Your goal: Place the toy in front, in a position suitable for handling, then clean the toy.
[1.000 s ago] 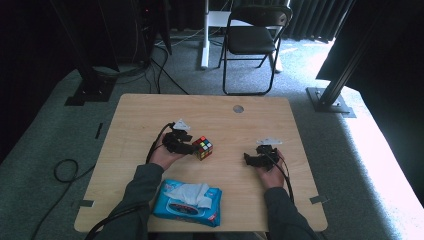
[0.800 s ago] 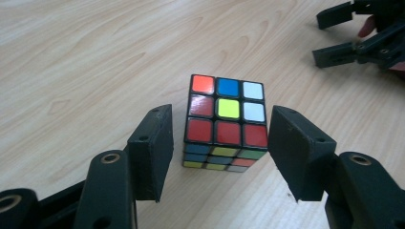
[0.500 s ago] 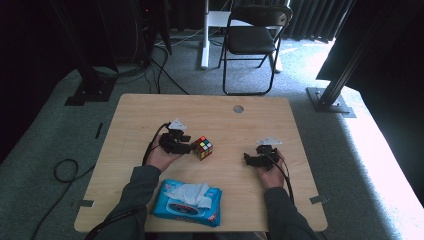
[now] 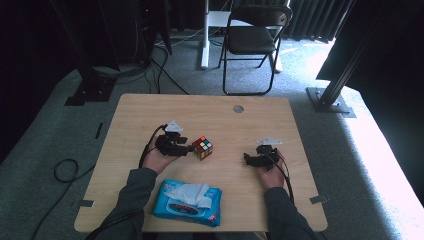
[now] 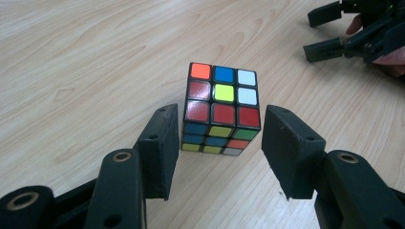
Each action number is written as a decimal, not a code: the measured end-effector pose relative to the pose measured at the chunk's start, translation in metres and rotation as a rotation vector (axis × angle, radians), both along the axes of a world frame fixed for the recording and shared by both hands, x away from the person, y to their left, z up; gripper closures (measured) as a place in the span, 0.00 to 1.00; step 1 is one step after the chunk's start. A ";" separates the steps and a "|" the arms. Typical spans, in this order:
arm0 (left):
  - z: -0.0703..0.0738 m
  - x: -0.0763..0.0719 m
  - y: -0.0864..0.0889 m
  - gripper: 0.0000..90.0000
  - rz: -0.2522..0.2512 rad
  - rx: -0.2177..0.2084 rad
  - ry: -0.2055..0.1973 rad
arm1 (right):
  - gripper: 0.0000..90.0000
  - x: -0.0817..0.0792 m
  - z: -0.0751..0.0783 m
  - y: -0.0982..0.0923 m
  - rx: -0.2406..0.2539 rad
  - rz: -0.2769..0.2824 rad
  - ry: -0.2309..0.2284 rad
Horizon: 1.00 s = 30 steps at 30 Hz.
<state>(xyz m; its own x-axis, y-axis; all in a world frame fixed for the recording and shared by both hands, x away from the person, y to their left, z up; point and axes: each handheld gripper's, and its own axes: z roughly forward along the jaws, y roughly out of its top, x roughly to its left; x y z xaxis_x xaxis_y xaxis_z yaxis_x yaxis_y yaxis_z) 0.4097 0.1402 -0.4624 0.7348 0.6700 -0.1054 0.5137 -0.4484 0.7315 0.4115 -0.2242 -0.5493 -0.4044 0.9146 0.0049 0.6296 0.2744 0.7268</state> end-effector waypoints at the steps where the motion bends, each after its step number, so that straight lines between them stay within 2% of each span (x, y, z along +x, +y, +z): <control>1: 0.001 -0.001 0.000 0.53 -0.001 0.000 -0.002 | 0.18 0.000 0.000 0.000 0.000 0.000 0.000; 9: 0.008 -0.007 0.001 0.52 -0.003 -0.007 -0.025 | 0.18 0.000 0.000 0.000 0.000 0.000 0.000; 17: 0.012 -0.015 0.004 0.52 -0.001 -0.031 -0.043 | 0.18 0.000 0.000 0.000 0.000 0.000 0.000; 30: 0.016 -0.031 0.014 0.50 0.001 -0.069 -0.049 | 0.18 0.000 0.000 0.000 0.001 -0.001 0.001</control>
